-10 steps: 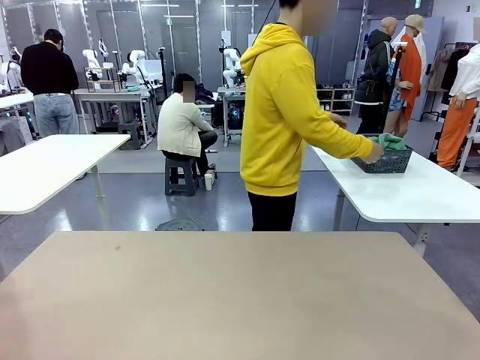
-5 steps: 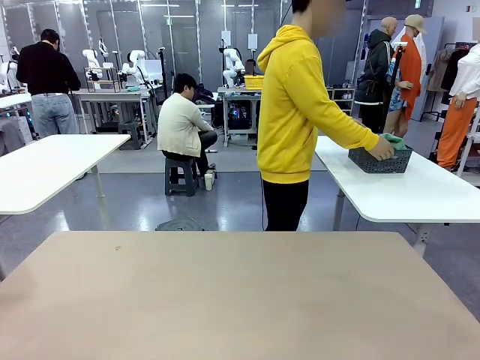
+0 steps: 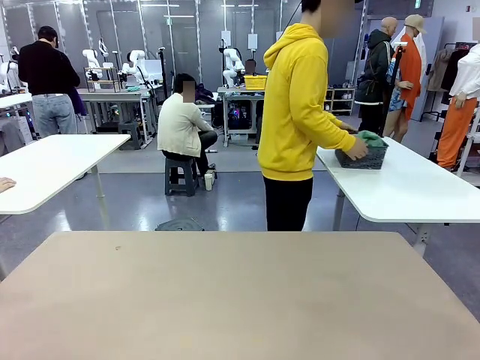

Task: Fold the towels and place them in the basket.
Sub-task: When a person lays out a Towel with hook on the table, fold it in half twice.

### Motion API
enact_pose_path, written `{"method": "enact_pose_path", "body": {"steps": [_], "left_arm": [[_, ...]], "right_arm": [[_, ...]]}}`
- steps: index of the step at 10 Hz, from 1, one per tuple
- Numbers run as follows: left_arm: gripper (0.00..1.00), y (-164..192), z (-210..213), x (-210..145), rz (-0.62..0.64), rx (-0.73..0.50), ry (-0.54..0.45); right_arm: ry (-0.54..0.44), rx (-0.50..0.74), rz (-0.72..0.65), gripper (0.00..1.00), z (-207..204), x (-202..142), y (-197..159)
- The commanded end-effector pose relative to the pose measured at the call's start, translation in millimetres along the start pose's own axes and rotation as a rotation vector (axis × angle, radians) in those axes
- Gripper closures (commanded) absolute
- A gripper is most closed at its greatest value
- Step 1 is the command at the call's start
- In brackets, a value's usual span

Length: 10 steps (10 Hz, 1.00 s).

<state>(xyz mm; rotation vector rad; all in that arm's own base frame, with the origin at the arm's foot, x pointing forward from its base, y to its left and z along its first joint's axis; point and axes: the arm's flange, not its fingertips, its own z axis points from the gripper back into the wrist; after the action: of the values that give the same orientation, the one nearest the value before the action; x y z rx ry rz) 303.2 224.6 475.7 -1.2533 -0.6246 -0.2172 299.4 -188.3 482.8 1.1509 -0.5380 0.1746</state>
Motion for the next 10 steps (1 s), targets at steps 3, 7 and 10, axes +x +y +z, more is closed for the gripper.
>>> {"method": "enact_pose_path", "body": {"steps": [3,7,10], "left_arm": [[0.0,-0.2,1.0,-0.1,-0.005,-0.015,0.0],[0.0,-0.2,1.0,-0.1,-0.005,-0.015,0.0],[0.0,-0.2,1.0,-0.1,-0.005,-0.015,0.0]], "right_arm": [[-0.001,0.004,0.013,0.0,1.1,-0.2,0.1],[-0.001,0.004,0.013,0.0,1.1,-0.2,0.1],[-0.001,0.004,0.013,0.0,1.1,-0.2,0.1]]}}
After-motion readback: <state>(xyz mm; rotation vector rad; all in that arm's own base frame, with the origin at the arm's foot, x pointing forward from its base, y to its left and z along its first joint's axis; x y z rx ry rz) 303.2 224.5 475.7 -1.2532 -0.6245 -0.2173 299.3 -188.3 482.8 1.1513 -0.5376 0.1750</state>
